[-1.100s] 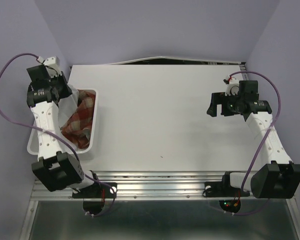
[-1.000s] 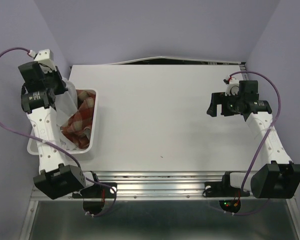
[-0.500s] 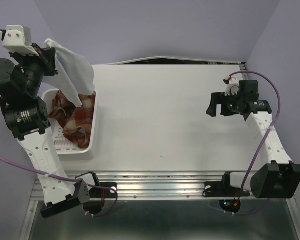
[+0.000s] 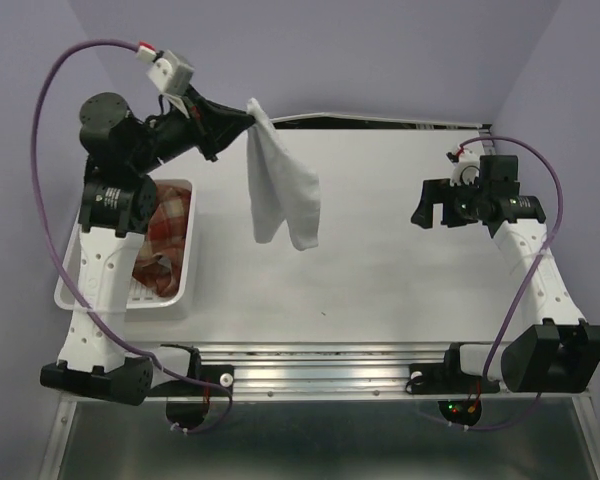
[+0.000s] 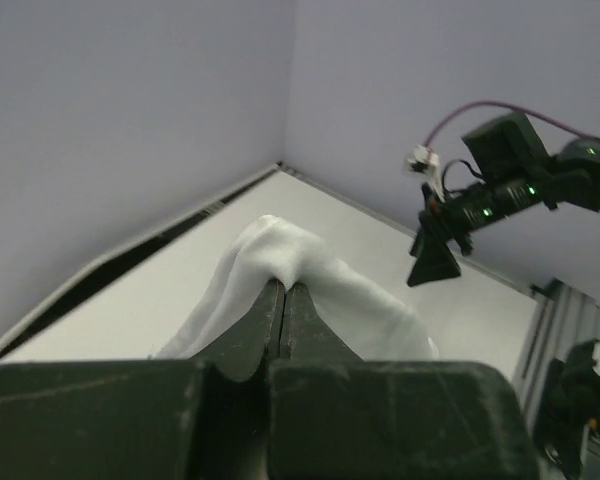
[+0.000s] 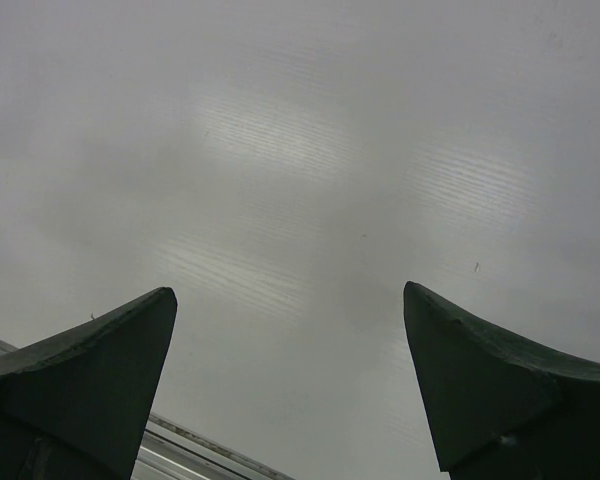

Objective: Fold and stack the skirts
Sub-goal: Move the skirt to the center of the board, then flatten the skirt out

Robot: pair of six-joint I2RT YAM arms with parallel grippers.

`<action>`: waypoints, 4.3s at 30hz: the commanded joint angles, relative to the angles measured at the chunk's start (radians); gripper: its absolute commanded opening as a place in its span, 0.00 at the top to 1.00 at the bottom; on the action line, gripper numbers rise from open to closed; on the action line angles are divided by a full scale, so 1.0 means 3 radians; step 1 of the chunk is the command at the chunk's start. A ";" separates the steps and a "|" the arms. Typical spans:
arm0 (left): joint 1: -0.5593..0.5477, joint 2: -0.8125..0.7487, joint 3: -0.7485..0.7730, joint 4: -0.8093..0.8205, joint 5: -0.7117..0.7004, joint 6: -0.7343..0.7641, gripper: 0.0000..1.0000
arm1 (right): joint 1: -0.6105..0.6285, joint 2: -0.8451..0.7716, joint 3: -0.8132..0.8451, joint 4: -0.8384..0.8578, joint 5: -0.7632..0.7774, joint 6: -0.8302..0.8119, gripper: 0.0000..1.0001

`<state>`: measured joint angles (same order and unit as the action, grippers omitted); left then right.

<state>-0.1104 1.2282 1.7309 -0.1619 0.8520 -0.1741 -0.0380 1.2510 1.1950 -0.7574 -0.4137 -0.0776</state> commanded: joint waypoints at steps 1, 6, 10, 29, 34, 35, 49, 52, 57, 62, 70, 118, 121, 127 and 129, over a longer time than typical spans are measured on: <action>-0.0587 0.0068 -0.0368 0.0060 -0.0150 0.0436 1.00 | -0.0001 0.0017 0.0133 -0.0011 -0.0053 -0.0002 0.00; -0.1476 0.0364 -0.0779 -0.0018 -0.0671 0.0933 1.00 | -0.0001 0.0053 0.0102 -0.0047 0.0014 -0.0028 0.00; -0.1957 0.0767 -0.0713 -0.0048 -0.1049 0.1061 1.00 | -0.0032 0.0084 0.0107 -0.0063 0.0034 -0.0033 0.00; -0.2159 0.1091 -0.0702 -0.0851 -0.0693 0.1619 0.20 | -0.0093 0.0565 -0.0005 -0.0247 -0.0113 -0.0217 0.06; -0.1672 0.1427 -0.0769 -0.0826 -0.0943 0.1333 0.28 | -0.0093 0.0810 0.0005 -0.0231 -0.0466 -0.0313 0.20; -0.1642 0.1499 -0.0769 -0.0841 -0.0943 0.1312 0.30 | -0.0093 0.0861 0.0020 -0.0262 -0.0528 -0.0344 0.23; -0.1560 0.1817 -0.1290 -0.0591 -0.0636 0.1389 0.34 | 0.0024 0.1704 -0.0169 -0.0165 -0.0901 -0.0534 0.34; -0.1524 0.1812 -0.1331 -0.0534 -0.0738 0.1322 0.33 | 0.0152 0.1817 -0.0215 -0.0058 -0.0891 -0.0524 0.34; -0.1401 0.1817 -0.1342 -0.0514 -0.0790 0.1194 0.31 | 0.0315 0.2042 -0.0240 0.0101 -0.0779 -0.0493 0.35; -0.1233 0.1766 -0.1357 -0.0534 -0.0749 0.1143 0.31 | 0.0448 0.2216 -0.0179 0.0229 -0.0804 -0.0483 0.61; -0.1207 0.1618 -0.1490 -0.0519 -0.0841 0.1301 0.34 | 0.0449 0.1844 0.0230 0.0224 -0.0380 -0.0365 0.99; -0.1631 0.2159 -0.1705 0.1752 -0.1102 0.3633 0.09 | 0.0449 0.0810 0.1396 -0.0579 -0.0513 -0.0697 0.99; -0.1631 0.2338 -0.1536 0.1772 -0.1163 0.3587 0.09 | 0.0449 0.0775 0.1421 -0.0589 -0.0523 -0.0713 0.99; -0.1631 0.2589 -0.1301 0.1706 -0.1153 0.3516 0.14 | 0.0449 0.0744 0.1452 -0.0574 -0.0482 -0.0713 0.99; -0.1621 0.2640 -0.1168 0.1503 -0.1132 0.3459 0.29 | 0.0449 0.0734 0.1467 -0.0533 -0.0396 -0.0677 0.99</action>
<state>-0.6003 2.0125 1.3029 0.3210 0.4950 0.8845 0.0933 1.5223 1.5616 -0.9386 -0.5423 -0.2821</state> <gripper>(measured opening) 0.805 0.044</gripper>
